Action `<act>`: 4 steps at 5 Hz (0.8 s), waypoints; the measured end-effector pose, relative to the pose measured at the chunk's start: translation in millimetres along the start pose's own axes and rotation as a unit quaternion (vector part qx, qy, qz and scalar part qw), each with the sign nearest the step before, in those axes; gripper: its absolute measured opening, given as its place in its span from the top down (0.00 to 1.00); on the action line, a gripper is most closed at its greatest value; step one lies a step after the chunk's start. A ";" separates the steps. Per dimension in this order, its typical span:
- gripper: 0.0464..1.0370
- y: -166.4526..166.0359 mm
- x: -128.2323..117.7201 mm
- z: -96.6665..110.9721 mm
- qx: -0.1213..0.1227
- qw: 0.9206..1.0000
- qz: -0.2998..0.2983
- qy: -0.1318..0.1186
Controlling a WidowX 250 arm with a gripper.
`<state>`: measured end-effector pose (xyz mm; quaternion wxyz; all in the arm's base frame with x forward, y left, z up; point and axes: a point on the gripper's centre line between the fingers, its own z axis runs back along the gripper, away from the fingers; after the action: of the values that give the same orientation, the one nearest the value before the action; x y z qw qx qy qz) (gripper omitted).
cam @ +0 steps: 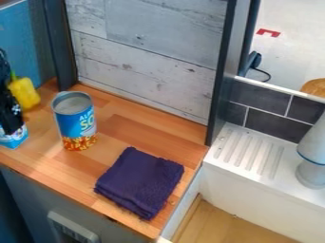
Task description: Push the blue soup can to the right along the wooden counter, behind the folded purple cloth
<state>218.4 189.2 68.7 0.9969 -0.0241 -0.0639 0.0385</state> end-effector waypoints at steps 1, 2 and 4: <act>0.04 9.3 4.3 -2.7 0.004 0.999 -0.046 -0.002; 0.04 11.9 10.7 -3.0 0.006 0.988 -0.151 -0.029; 0.04 3.2 19.8 -16.3 0.006 0.968 -0.242 -0.065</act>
<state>239.8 193.3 54.9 0.9705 0.0006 -0.1321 -0.2018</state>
